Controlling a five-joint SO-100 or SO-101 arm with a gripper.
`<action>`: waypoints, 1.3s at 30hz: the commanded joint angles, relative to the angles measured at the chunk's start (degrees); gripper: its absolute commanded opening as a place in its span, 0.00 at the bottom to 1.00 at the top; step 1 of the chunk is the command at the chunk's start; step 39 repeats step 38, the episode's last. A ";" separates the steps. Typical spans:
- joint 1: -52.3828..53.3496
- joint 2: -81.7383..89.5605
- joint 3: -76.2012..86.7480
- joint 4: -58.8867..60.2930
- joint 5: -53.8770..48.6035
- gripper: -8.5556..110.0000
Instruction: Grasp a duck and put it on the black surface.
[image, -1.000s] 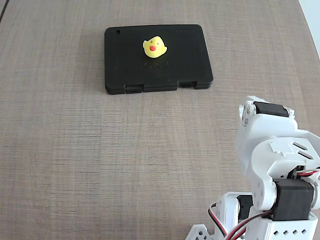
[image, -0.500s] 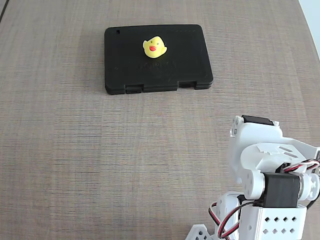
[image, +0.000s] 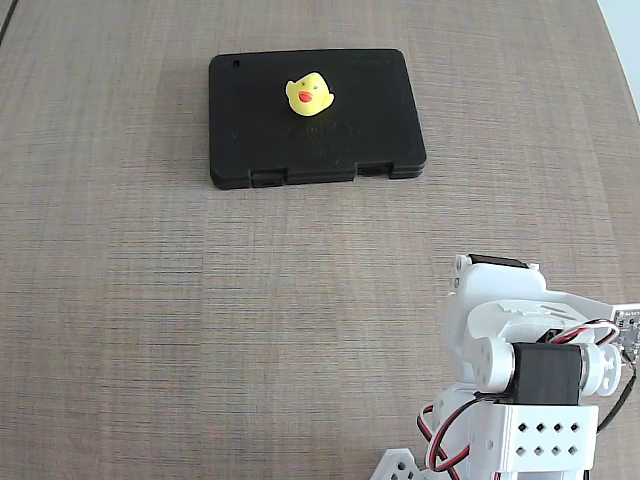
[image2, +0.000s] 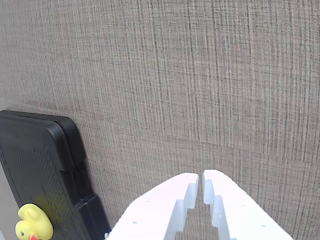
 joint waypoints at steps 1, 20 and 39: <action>-2.81 3.69 -0.44 0.26 0.26 0.07; -3.52 3.87 -0.53 0.18 0.09 0.07; -3.60 3.87 -0.53 0.09 0.09 0.07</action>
